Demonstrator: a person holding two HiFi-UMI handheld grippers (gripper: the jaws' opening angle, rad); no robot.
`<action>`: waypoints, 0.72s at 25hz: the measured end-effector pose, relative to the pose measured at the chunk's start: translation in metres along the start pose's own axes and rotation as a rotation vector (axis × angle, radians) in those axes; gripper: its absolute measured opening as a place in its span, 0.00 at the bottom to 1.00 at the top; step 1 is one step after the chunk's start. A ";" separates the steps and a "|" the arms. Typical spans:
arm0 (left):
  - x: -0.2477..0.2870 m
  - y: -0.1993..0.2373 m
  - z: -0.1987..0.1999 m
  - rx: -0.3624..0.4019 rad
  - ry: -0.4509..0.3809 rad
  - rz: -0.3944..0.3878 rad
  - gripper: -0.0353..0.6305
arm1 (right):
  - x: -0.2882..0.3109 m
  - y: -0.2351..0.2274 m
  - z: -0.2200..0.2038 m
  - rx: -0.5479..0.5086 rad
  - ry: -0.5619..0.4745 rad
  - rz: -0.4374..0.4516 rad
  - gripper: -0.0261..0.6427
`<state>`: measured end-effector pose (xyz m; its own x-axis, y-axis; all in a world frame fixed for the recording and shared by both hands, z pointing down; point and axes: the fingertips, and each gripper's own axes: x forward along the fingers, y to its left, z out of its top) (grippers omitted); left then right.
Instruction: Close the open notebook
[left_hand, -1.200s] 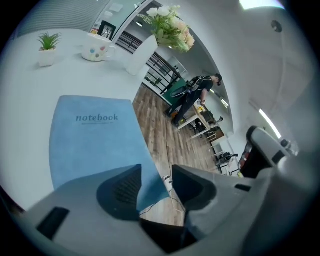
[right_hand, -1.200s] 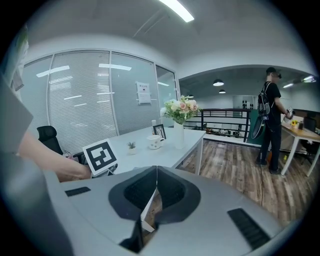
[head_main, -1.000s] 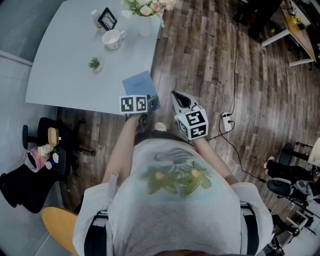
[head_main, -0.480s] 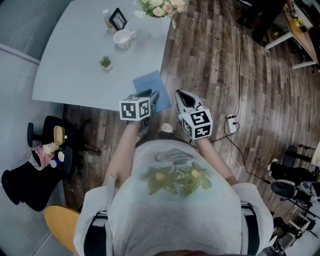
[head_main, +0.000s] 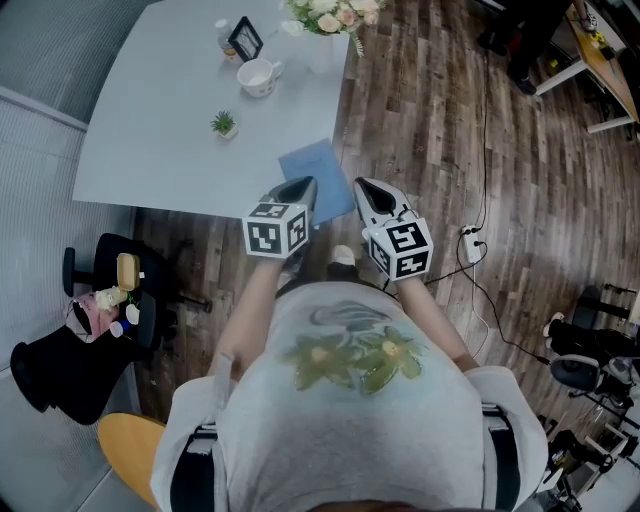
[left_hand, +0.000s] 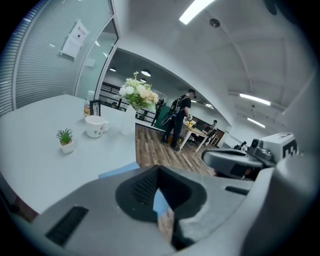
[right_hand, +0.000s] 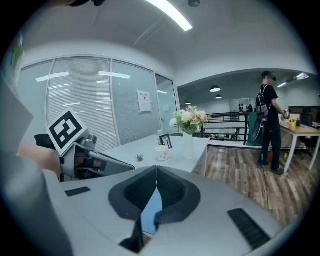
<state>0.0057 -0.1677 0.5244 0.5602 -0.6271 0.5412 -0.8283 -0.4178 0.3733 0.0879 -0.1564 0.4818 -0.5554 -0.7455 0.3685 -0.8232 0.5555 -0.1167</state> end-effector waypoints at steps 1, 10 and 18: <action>-0.003 0.000 0.002 0.013 -0.008 0.006 0.06 | 0.000 0.002 0.001 0.001 -0.003 0.001 0.07; -0.023 -0.002 0.022 0.127 -0.074 0.037 0.06 | 0.004 0.021 0.012 -0.024 -0.005 0.028 0.07; -0.033 0.000 0.032 0.187 -0.111 0.053 0.06 | 0.011 0.032 0.020 -0.041 -0.012 0.043 0.07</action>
<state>-0.0132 -0.1687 0.4824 0.5201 -0.7154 0.4666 -0.8494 -0.4904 0.1949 0.0528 -0.1544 0.4638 -0.5916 -0.7250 0.3527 -0.7933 0.6016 -0.0940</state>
